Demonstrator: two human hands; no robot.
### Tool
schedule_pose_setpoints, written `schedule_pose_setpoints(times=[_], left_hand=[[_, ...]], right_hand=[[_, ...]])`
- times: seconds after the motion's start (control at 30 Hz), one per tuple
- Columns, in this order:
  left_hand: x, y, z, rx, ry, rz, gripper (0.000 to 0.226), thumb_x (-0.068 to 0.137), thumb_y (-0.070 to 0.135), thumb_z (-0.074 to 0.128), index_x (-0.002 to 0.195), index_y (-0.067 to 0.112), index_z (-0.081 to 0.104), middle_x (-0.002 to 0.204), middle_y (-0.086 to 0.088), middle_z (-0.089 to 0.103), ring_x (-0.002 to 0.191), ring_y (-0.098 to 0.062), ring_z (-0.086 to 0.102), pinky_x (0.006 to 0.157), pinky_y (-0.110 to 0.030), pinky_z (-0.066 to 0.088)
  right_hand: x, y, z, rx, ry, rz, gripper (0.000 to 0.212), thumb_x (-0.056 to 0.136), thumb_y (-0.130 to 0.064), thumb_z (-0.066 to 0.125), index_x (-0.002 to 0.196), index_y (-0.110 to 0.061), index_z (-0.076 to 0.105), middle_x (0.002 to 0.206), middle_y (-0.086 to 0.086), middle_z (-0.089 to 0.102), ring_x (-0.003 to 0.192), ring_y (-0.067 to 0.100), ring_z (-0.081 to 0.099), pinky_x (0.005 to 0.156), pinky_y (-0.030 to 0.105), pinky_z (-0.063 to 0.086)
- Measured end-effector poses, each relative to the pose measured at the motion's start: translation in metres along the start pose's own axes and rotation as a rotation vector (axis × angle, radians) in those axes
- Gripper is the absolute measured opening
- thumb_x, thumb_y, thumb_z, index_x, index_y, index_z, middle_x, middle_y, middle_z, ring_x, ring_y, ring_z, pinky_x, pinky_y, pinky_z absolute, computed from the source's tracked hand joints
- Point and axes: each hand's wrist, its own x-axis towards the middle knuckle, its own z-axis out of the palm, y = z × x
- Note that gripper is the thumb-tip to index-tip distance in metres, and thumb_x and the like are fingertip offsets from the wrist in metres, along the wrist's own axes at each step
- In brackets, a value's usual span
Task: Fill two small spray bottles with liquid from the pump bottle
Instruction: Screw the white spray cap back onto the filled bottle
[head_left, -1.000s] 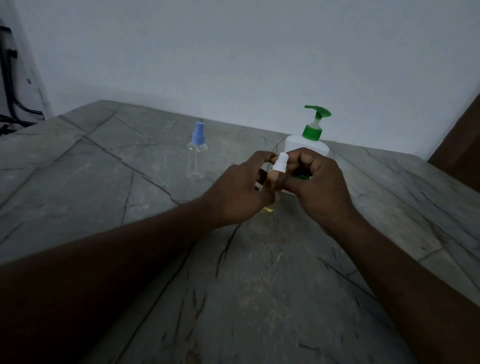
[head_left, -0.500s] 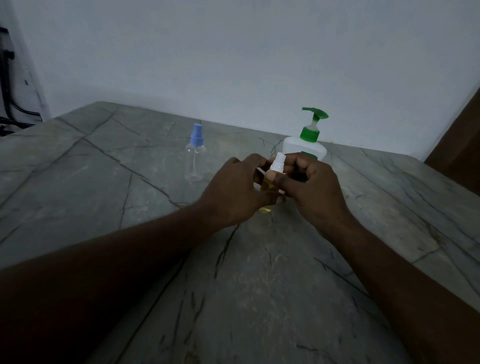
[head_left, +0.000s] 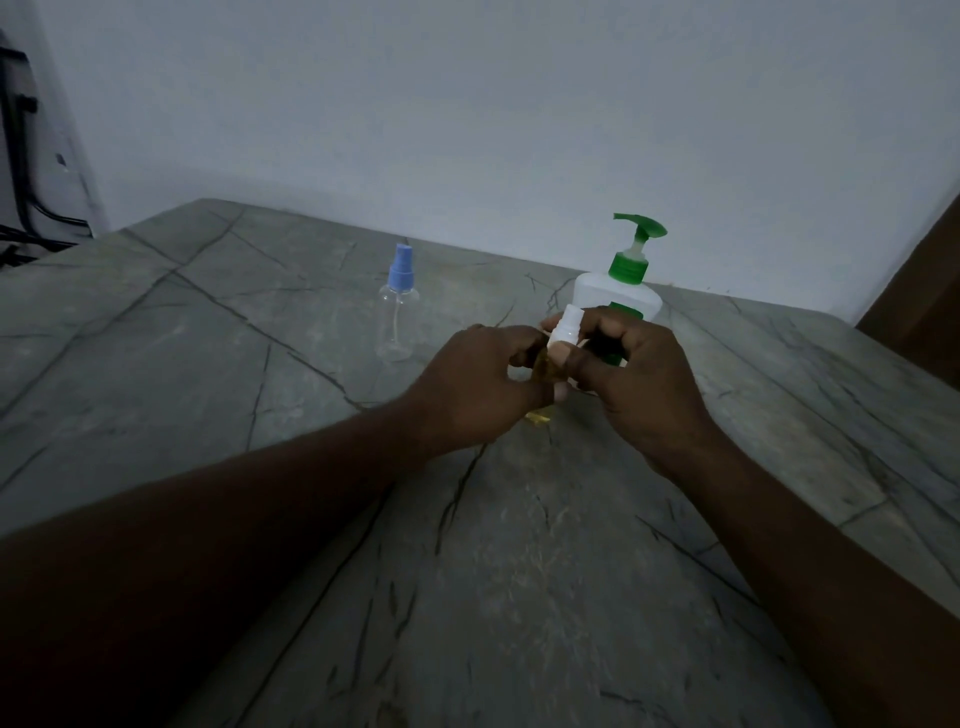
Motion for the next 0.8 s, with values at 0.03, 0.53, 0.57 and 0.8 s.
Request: schedule_pose_setpoints(times=[0.03,0.53,0.57,0.8], left_hand=[[0.000,0.001,-0.001,0.001,-0.005,-0.008,0.026,0.087,0.034,0.078,0.111,0.023,0.075,0.103,0.013,0.072,0.089,0.013,0.060,0.074,-0.003,0.039],[0.001,0.005,0.005,0.169,0.112,0.017,0.033,0.082,0.045,0.080,0.106,0.023,0.072,0.088,0.015,0.061,0.078,0.001,0.045,0.068,-0.011,0.024],[0.001,0.005,0.005,0.181,0.111,0.013,0.035,0.081,0.047,0.079,0.106,0.023,0.072,0.089,0.014,0.063,0.079,-0.001,0.046,0.068,-0.012,0.026],[0.005,-0.004,0.005,0.299,0.078,-0.031,0.045,0.080,0.058,0.075,0.109,0.024,0.069,0.093,0.005,0.070,0.087,-0.015,0.057,0.074,-0.033,0.049]], right_hand=[[0.000,0.000,-0.001,0.009,-0.005,-0.007,0.033,0.092,-0.025,0.075,0.124,-0.017,0.072,0.120,-0.002,0.073,0.108,0.011,0.066,0.098,0.037,0.056],[-0.001,-0.006,0.005,-0.116,0.109,-0.034,0.026,0.087,-0.025,0.081,0.109,-0.012,0.076,0.107,0.000,0.073,0.088,-0.001,0.060,0.081,0.011,0.044],[-0.001,-0.006,0.005,-0.110,0.105,-0.028,0.029,0.088,-0.026,0.080,0.113,-0.012,0.075,0.108,0.000,0.073,0.089,-0.001,0.061,0.081,0.011,0.045],[-0.005,-0.003,0.008,-0.061,0.054,0.027,0.032,0.089,-0.038,0.076,0.114,-0.018,0.074,0.110,0.000,0.075,0.095,0.011,0.070,0.086,0.033,0.060]])
